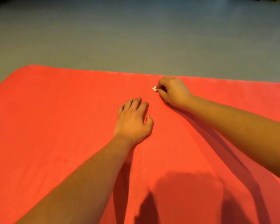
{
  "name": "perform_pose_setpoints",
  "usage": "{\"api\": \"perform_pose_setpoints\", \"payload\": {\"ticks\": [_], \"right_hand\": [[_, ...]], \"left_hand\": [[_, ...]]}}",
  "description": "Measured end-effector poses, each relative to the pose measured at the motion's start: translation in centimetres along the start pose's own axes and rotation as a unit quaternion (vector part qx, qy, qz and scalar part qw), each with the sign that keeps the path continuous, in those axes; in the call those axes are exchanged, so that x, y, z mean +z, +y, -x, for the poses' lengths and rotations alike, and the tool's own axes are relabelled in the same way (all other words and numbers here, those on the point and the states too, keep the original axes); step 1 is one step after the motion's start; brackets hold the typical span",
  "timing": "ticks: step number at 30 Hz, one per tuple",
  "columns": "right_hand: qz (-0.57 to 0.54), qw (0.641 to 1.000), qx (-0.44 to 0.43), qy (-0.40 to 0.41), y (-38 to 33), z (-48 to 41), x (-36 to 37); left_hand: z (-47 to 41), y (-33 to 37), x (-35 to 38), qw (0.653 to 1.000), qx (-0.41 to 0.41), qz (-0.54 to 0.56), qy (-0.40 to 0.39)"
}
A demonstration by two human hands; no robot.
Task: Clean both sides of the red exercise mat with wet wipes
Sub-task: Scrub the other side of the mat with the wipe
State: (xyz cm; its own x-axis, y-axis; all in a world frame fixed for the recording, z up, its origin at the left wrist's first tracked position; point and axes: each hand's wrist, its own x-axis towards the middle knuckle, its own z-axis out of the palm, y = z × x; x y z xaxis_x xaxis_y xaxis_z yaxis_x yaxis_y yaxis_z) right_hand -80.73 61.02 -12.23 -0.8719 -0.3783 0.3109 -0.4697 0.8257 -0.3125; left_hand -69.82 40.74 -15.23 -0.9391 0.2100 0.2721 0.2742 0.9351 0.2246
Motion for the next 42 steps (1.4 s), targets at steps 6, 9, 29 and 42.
{"api": "perform_pose_setpoints", "payload": {"ticks": [6,9,29,42], "right_hand": [[0.033,0.991,0.126,0.001,2.1,-5.9,0.6],[0.017,0.99,0.141,0.005,1.2,-4.9,0.7],[0.052,0.994,0.082,-0.046,-5.3,5.0,-1.3],[0.004,0.99,-0.084,-0.111,-11.6,17.0,-3.0]], "left_hand": [[0.0,-0.1,0.0,1.0,0.007,0.021,0.017],[-0.1,0.1,-0.3,0.999,0.008,0.038,0.025],[-0.4,-0.4,-0.4,0.998,0.027,0.042,0.045],[-0.1,-0.7,0.0,0.996,0.049,0.037,0.072]]}}
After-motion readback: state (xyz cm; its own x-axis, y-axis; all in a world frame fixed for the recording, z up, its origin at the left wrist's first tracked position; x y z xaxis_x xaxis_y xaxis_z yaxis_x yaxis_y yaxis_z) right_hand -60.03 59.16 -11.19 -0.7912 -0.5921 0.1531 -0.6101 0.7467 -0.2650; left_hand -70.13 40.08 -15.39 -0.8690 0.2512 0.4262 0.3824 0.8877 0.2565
